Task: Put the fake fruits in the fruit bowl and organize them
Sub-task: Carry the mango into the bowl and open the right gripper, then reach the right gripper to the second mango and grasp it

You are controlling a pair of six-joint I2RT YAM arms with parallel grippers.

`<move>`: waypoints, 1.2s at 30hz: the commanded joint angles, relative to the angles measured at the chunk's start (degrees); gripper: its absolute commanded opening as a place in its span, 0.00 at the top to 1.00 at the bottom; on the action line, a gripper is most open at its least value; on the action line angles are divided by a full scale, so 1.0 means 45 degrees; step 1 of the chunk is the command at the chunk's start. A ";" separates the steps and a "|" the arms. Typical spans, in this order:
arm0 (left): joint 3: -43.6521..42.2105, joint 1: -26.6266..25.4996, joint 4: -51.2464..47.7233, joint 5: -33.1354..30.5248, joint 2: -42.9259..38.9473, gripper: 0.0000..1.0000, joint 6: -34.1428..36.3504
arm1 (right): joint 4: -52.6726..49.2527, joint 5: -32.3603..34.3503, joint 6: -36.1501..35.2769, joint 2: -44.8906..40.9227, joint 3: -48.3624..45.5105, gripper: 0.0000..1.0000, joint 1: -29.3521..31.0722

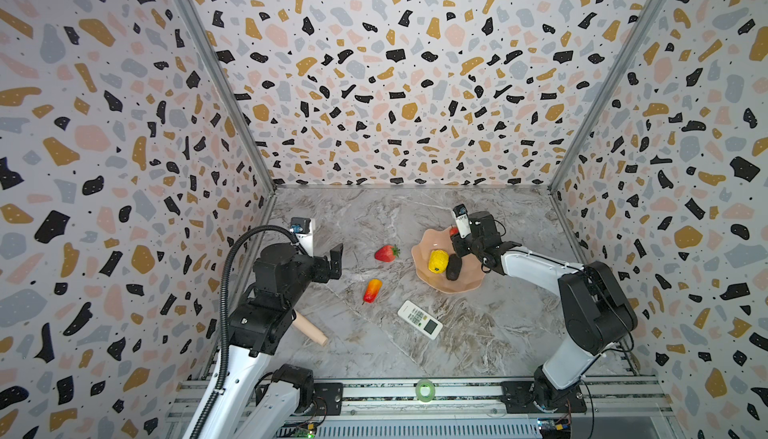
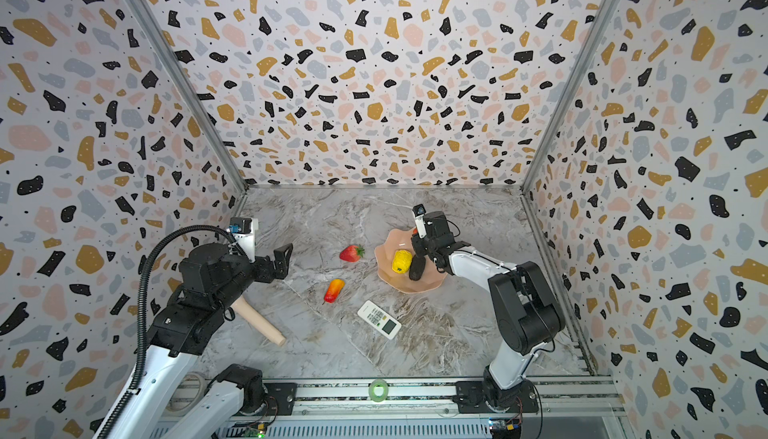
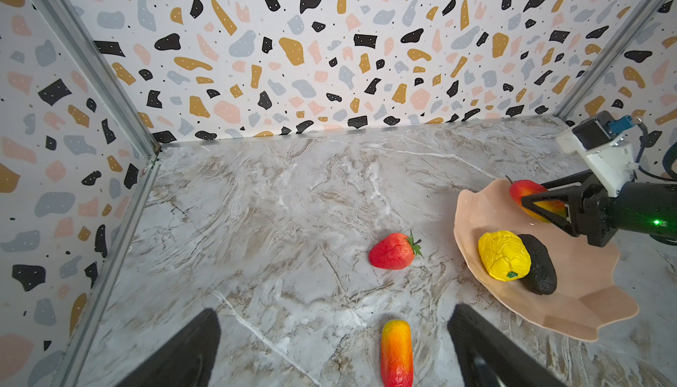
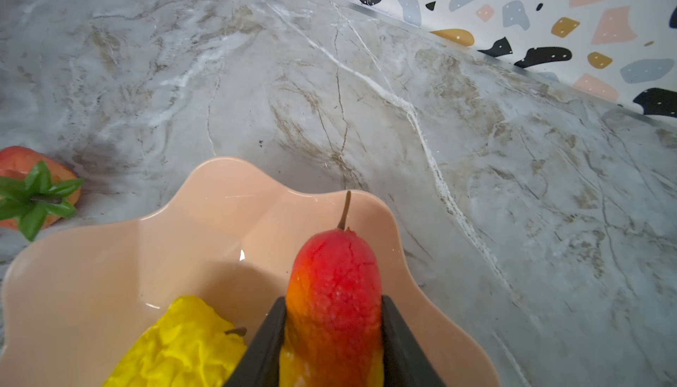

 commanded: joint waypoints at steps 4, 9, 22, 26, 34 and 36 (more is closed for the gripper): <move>0.0252 -0.0062 0.0226 0.0054 -0.0045 0.00 -0.0004 | 0.1557 -0.1382 -0.1028 0.0373 -0.0245 0.85 -0.0104; 0.0252 -0.0062 0.0190 -0.0004 -0.0087 0.00 -0.0023 | 0.2229 -0.1953 -0.1400 0.0287 -0.0598 0.78 -0.0340; 0.0349 -0.0062 0.0333 0.0094 0.0187 0.00 -0.0033 | 0.1300 -0.2317 -0.1738 -0.1339 0.0118 0.24 -0.0378; 0.0388 -0.0062 0.0207 -0.0022 0.0114 0.00 -0.0057 | 0.0574 -0.3440 -0.1623 -0.1813 0.0962 0.05 0.0137; 0.0476 -0.0062 -0.0303 -0.0299 -0.0314 0.00 -0.0069 | -0.2600 -0.4217 -0.3580 0.0067 0.4118 0.01 0.2918; 0.0506 -0.0062 -0.0494 -0.0354 -0.0466 0.00 -0.0075 | -0.3559 -0.4858 -0.4505 0.0673 0.4786 0.01 0.3447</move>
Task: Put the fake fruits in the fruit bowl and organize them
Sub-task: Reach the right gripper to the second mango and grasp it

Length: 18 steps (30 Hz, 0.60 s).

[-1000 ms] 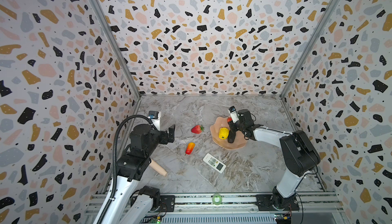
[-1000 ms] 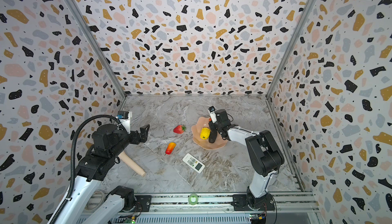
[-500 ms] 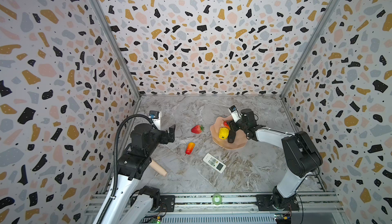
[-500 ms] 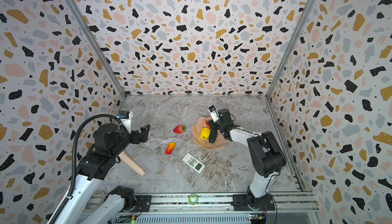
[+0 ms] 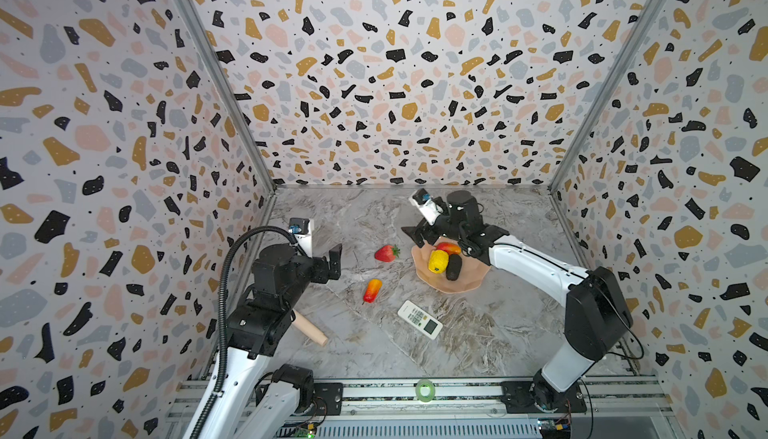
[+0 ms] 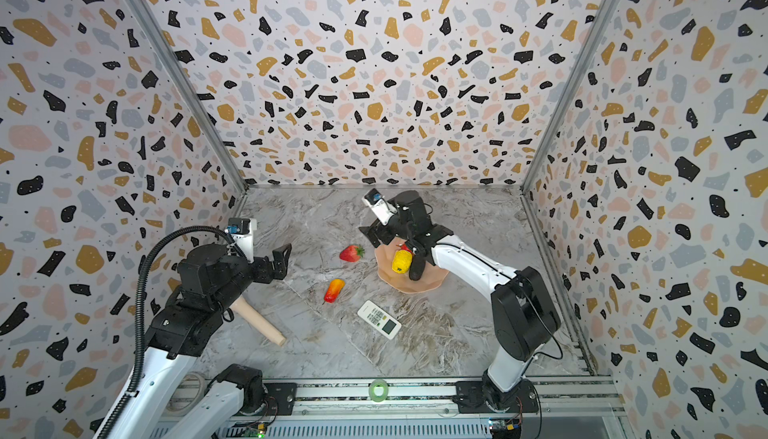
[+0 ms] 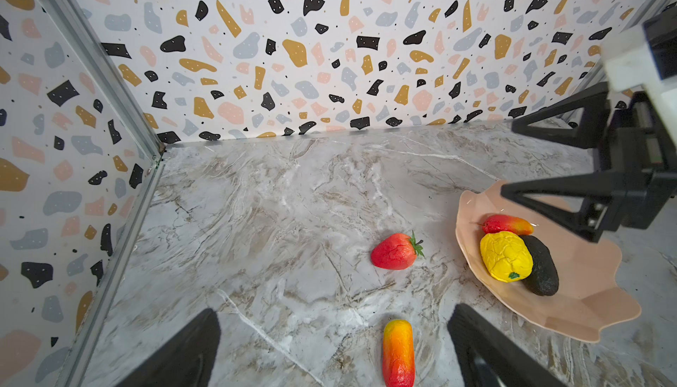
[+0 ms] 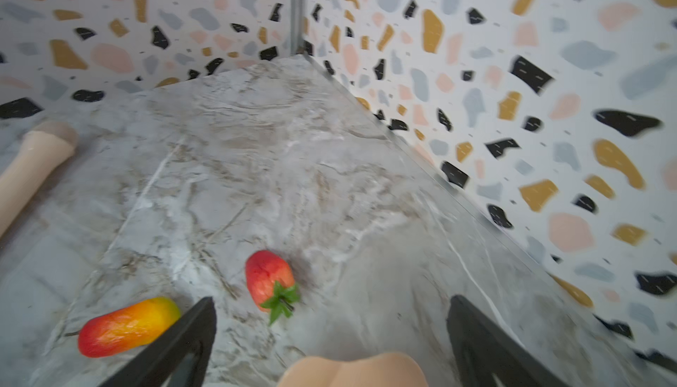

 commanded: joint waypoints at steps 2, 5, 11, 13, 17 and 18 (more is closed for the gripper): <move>0.0379 -0.0062 -0.0389 -0.0296 -0.0455 0.00 -0.0082 | -0.2614 -0.1524 -0.2744 0.1065 0.0724 0.01 0.1119; 0.0224 -0.0062 -0.0471 -0.0360 -0.0739 0.00 -0.0191 | -0.2386 -0.2400 -0.5478 0.1365 -0.0209 0.01 0.1720; -0.0004 -0.0062 -0.0543 -0.0485 -0.0936 0.00 -0.0194 | -0.3037 -0.4107 -0.7934 0.2657 0.0228 0.01 0.1817; -0.0120 -0.0062 -0.0438 -0.0517 -0.1032 0.00 -0.0150 | -0.3340 -0.4205 -0.8078 0.3189 0.0802 0.01 0.1839; -0.0287 -0.0062 -0.0314 -0.0595 -0.1103 0.00 0.0029 | -0.3198 -0.3703 -0.8322 0.4008 0.1462 0.01 0.2106; -0.0326 -0.0062 -0.0288 -0.0595 -0.1093 0.00 0.0051 | -0.3127 -0.3590 -0.8384 0.4148 0.1549 0.01 0.2184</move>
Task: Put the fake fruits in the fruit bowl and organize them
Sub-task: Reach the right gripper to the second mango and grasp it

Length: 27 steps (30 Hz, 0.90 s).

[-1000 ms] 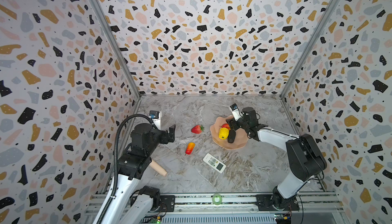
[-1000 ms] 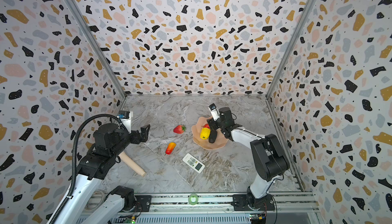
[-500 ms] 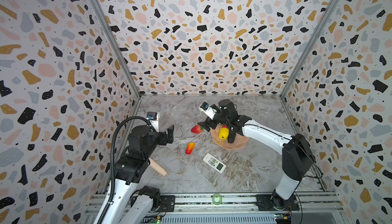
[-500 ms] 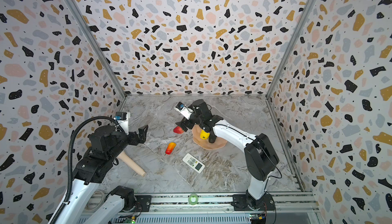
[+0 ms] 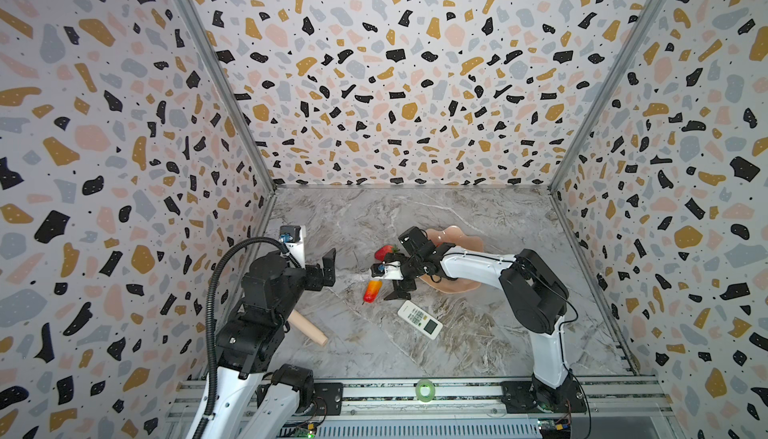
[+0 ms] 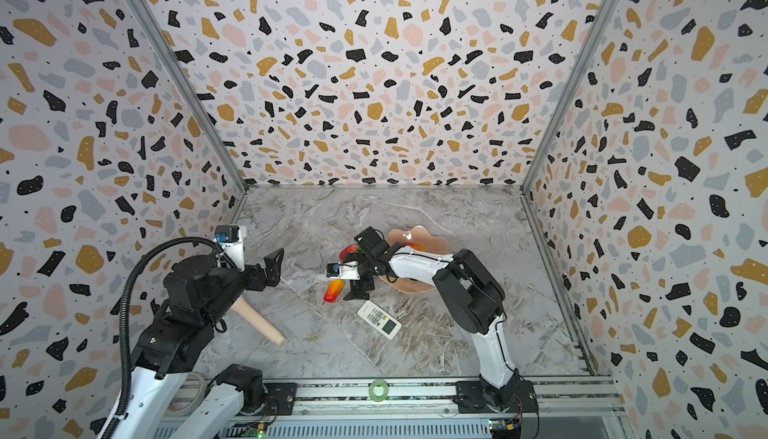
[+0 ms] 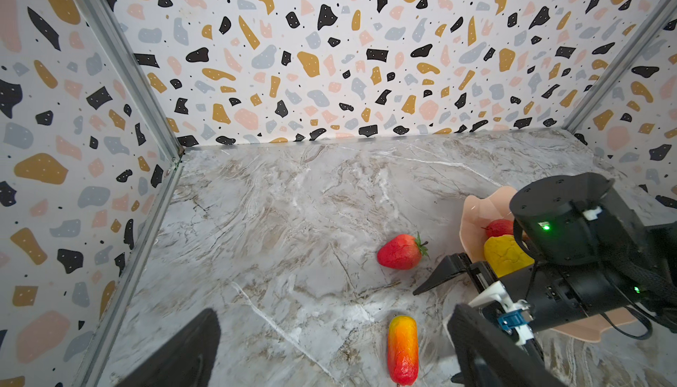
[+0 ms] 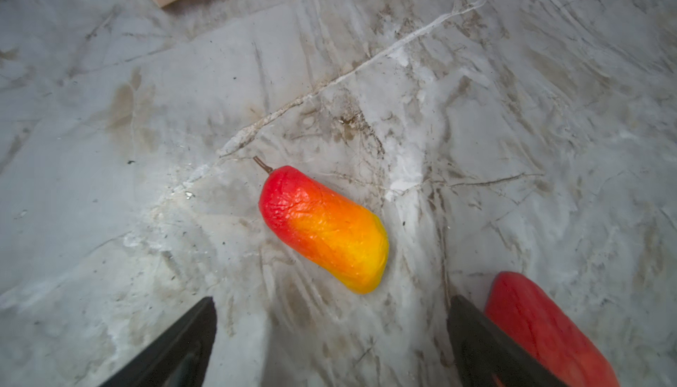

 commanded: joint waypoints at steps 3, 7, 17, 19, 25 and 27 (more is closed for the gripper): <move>-0.0358 -0.0057 0.0354 -0.0207 -0.0150 0.00 0.0170 | -0.0304 -0.0045 -0.0842 0.0471 0.1140 0.01 0.0384; -0.0485 -0.0056 0.0427 -0.0256 -0.0344 0.00 0.0274 | -0.0594 0.0157 -0.0793 0.1101 0.1862 0.03 0.0588; -0.0447 -0.0057 0.0158 -0.0646 -0.0687 0.00 0.0552 | -0.2216 0.0024 -0.1042 0.2280 0.3568 0.23 0.0975; -0.0447 -0.0057 0.0110 -0.0712 -0.0784 0.01 0.0576 | -0.2530 -0.0049 -0.1101 0.2453 0.3823 0.28 0.0998; -0.0410 -0.0057 -0.0124 -0.0924 -0.0953 0.00 0.0736 | -0.3266 0.0078 -0.1166 0.2830 0.4410 0.44 0.1130; -0.0359 -0.0057 -0.0251 -0.0997 -0.1000 0.00 0.0790 | -0.3698 0.0184 -0.1234 0.2979 0.4691 0.51 0.1206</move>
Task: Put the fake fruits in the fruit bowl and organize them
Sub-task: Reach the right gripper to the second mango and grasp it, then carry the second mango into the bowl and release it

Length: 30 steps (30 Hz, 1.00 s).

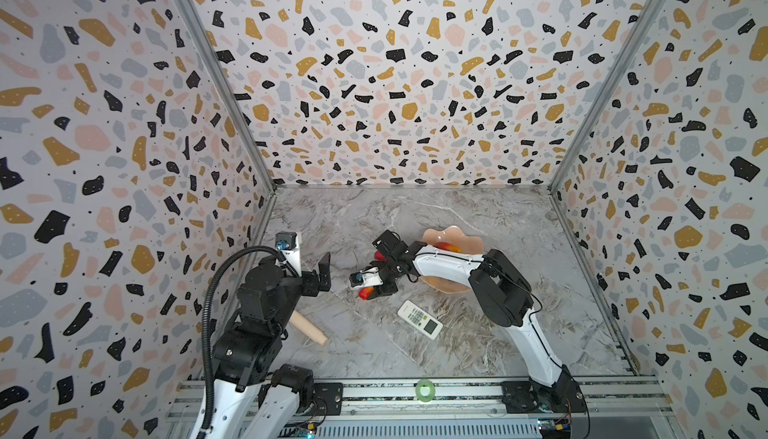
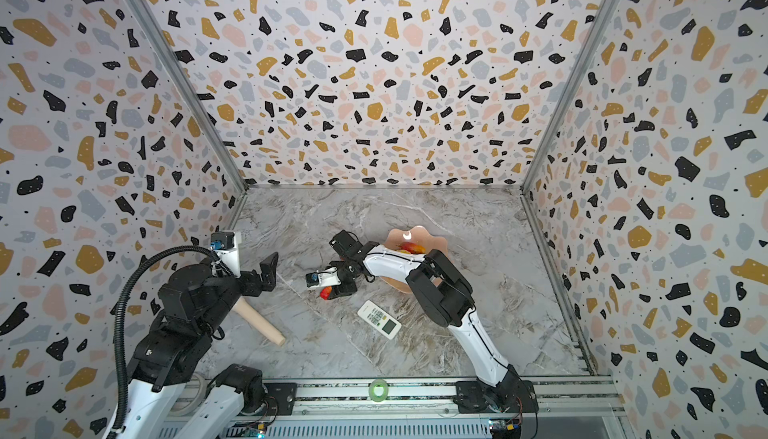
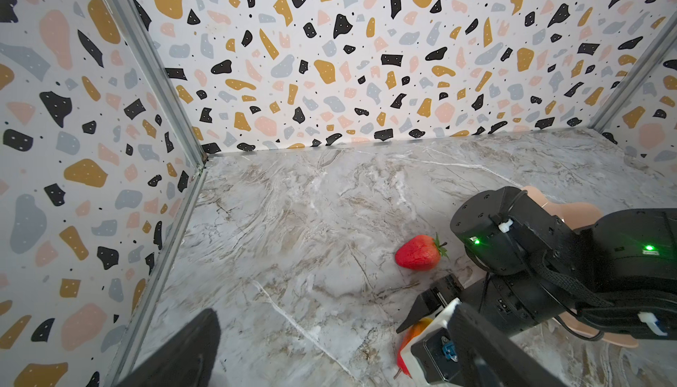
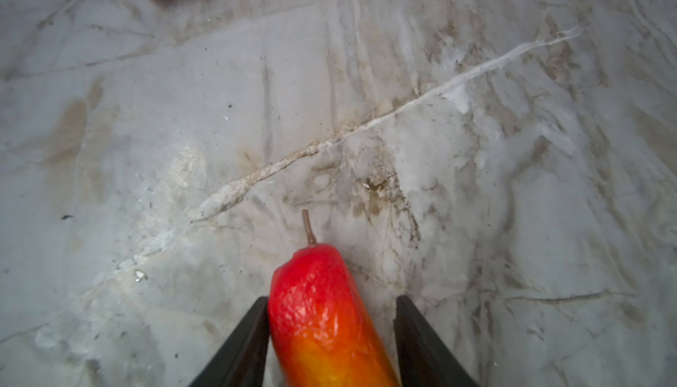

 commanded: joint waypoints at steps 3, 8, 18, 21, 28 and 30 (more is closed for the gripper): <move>0.0083 -0.0058 -0.0222 -0.0391 -0.0280 0.00 0.0314 | -0.1456 0.0109 -0.0328 0.0022 0.0810 0.58 0.0228; 0.0103 -0.0062 -0.0262 -0.0391 -0.0367 0.00 0.0333 | -0.1493 -0.0129 -0.0251 -0.0603 0.0850 0.69 0.0259; 0.0454 -0.0062 -0.0361 -0.0103 0.0046 0.01 0.0226 | -0.1066 -0.0170 -0.0275 -0.2956 -0.0285 0.80 0.0177; 0.0494 -0.0062 -0.0301 -0.0040 0.0031 0.01 0.0113 | -0.1140 -0.0244 -0.0256 -0.3942 -0.0890 0.83 -0.0090; -0.0079 -0.0062 0.0526 0.0375 -0.0175 0.00 -0.0011 | 0.0539 0.1411 0.1744 -0.7139 -0.3989 0.88 -0.1709; -0.0150 -0.0062 0.0696 0.0540 0.0145 0.00 -0.0006 | 0.1612 0.2220 0.2989 -0.8249 -0.5304 0.88 -0.2246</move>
